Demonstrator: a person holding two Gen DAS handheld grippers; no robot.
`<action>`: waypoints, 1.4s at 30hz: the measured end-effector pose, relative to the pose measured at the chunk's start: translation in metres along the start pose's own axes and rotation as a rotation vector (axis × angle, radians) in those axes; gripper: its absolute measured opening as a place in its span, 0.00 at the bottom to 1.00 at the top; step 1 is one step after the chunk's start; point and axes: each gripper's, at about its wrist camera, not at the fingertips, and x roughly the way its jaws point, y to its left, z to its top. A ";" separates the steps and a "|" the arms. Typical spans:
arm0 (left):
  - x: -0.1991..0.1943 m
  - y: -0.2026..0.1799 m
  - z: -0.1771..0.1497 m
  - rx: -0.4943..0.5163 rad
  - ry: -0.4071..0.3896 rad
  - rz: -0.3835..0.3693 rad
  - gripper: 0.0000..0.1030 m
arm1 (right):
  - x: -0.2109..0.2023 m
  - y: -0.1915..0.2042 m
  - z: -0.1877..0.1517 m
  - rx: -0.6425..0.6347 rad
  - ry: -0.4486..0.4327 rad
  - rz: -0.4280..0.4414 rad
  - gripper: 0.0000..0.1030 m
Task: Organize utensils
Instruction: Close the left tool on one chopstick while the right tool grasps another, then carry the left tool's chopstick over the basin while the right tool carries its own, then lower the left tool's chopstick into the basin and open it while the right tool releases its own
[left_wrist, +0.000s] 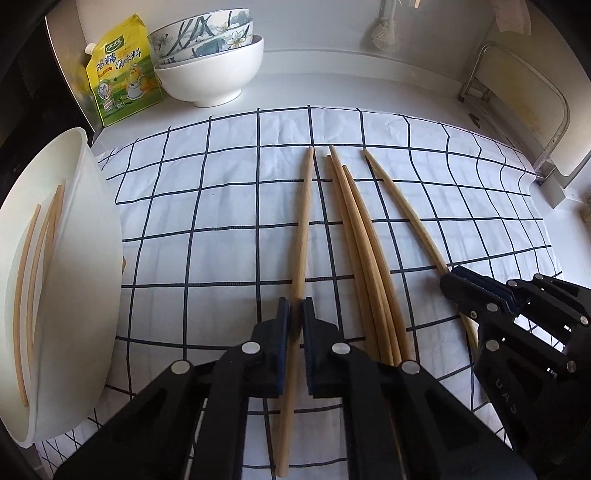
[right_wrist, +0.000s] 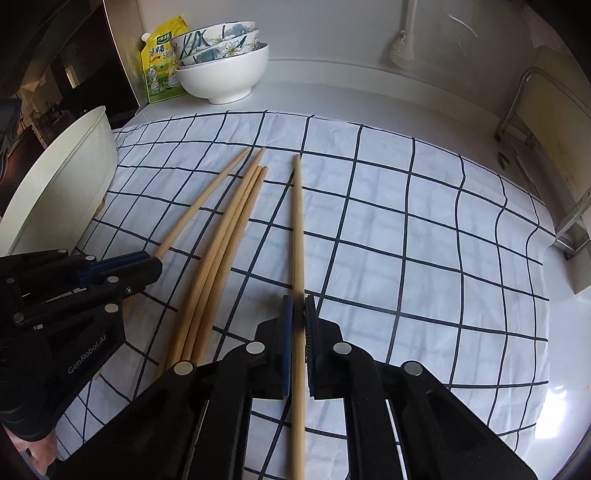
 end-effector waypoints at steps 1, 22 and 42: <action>-0.001 0.001 0.000 -0.001 0.004 -0.009 0.07 | 0.000 -0.001 0.000 0.011 0.001 0.009 0.06; -0.116 0.115 0.015 -0.148 -0.165 -0.031 0.07 | -0.097 0.078 0.069 0.047 -0.162 0.188 0.06; -0.077 0.291 -0.018 -0.310 -0.056 0.076 0.08 | 0.012 0.279 0.121 -0.151 0.085 0.291 0.06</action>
